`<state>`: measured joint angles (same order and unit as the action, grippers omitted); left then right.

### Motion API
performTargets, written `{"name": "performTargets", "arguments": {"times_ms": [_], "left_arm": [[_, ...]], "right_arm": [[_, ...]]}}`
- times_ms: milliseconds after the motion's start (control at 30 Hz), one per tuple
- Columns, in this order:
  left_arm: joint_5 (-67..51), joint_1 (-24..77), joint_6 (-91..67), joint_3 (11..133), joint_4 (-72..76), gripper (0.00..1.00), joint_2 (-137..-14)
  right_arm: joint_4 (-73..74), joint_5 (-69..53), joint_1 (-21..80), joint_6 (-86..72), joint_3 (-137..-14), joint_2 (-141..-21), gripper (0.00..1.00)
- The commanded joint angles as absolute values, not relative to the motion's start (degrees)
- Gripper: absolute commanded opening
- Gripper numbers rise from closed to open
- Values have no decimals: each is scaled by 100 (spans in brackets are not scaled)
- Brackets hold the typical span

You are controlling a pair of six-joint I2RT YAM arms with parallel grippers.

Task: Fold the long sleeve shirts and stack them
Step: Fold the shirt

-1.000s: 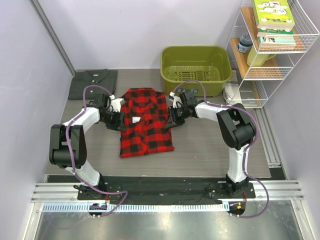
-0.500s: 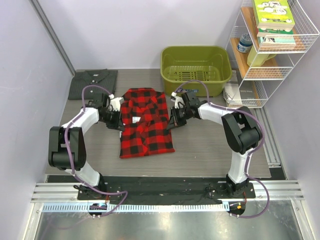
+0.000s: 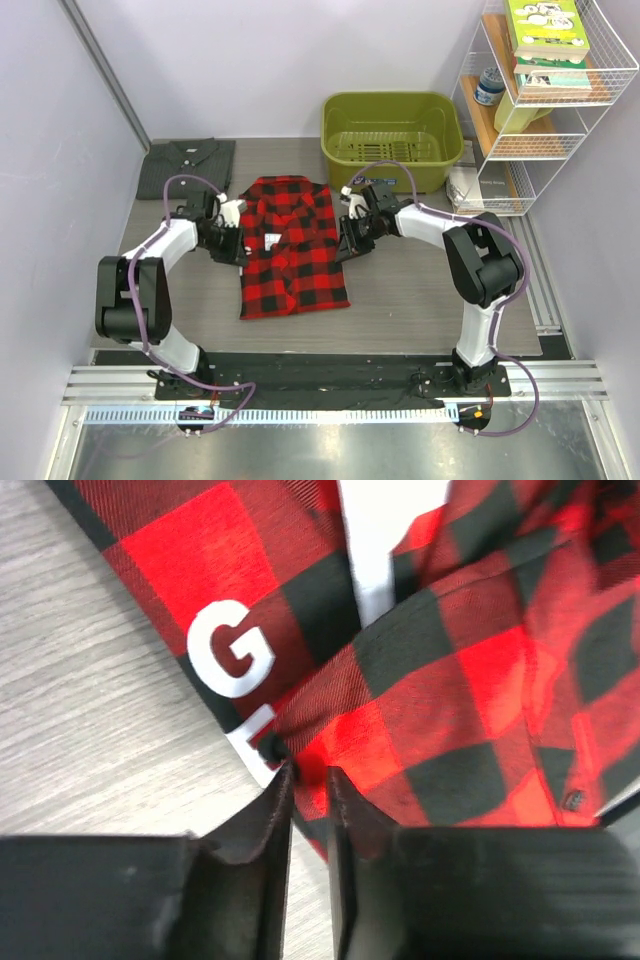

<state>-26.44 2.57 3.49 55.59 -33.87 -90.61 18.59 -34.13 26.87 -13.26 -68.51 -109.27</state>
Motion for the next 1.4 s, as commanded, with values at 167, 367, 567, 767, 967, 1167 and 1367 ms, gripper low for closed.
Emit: {"name": "performTargets", "arguments": {"times_ms": [167,367,567,767,967,1167,1367], "left_arm": [[-3057,272,527,5740,-3646,52,-8324],[-3067,633,36,5484,-3367,52,-8743],[-2919,589,-185,5879,-3384,50,-9579],[-2716,299,-88,6538,-3208,44,-10633],[-2646,114,-26,7733,-3190,43,-11416],[-2838,44,255,8366,-3305,49,-11470],[-4498,-220,387,8149,-3656,77,-9963]], "right_arm": [[2382,-3252,2750,-281,-7348,-10002,39],[2039,-3112,3295,-238,-7470,-10642,36],[1811,-2690,3314,122,-7787,-11477,36],[1688,-2479,3287,378,-8340,-12172,35],[1600,-2224,3112,255,-9535,-13007,35],[1591,-2188,3032,176,-10011,-12912,39],[1661,-3250,2971,-973,-9547,-11482,80]]}}
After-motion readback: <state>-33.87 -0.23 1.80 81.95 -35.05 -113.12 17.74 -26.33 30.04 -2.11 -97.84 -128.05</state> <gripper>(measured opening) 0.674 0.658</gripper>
